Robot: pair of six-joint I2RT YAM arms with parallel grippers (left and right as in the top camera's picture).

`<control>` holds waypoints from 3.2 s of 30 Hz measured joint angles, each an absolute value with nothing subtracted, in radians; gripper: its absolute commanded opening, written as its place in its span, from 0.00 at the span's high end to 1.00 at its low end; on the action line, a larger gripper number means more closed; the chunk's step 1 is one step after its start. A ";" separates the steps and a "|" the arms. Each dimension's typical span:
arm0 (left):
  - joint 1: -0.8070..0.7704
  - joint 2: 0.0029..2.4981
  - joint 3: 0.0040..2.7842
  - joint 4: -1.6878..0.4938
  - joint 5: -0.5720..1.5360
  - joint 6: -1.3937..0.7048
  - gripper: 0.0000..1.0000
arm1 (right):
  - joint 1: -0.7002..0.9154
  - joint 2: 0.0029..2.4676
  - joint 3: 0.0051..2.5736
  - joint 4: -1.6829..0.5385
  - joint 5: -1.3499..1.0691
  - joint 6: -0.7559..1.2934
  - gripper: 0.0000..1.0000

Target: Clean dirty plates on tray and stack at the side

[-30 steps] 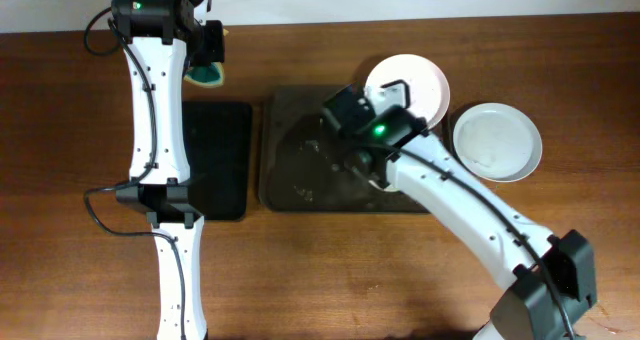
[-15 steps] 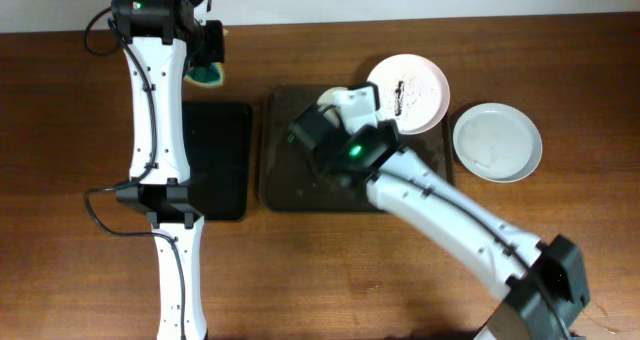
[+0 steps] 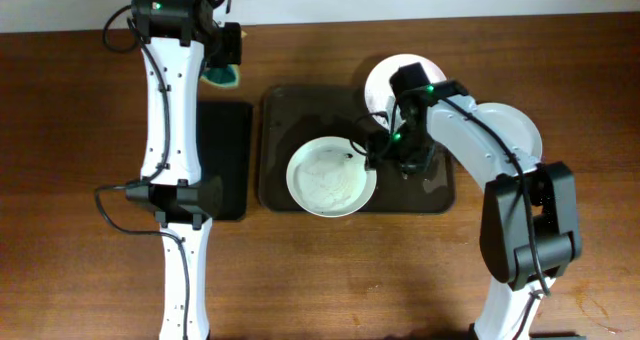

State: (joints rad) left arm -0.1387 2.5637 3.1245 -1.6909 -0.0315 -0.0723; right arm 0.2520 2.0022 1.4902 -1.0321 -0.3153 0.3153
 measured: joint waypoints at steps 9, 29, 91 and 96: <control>-0.141 2.564 3.124 -1.690 -0.029 -0.073 1.00 | 0.351 1.993 1.293 -0.864 -0.361 0.472 0.96; -0.329 2.560 2.616 -1.607 0.193 0.132 1.00 | 0.347 1.996 1.340 -0.921 -0.286 0.435 0.96; -0.180 2.569 3.121 -1.687 -0.209 -0.250 1.00 | 0.312 2.110 1.496 -0.941 -0.220 0.335 0.80; -0.180 2.569 3.121 -1.687 -0.209 -0.250 1.00 | 0.347 2.113 1.496 -0.937 -0.239 0.340 0.96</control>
State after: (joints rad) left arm -0.1799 2.5694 3.1214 -1.6875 -0.2092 -0.2501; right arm 0.3466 2.1128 1.4963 -0.9375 -0.2394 0.3397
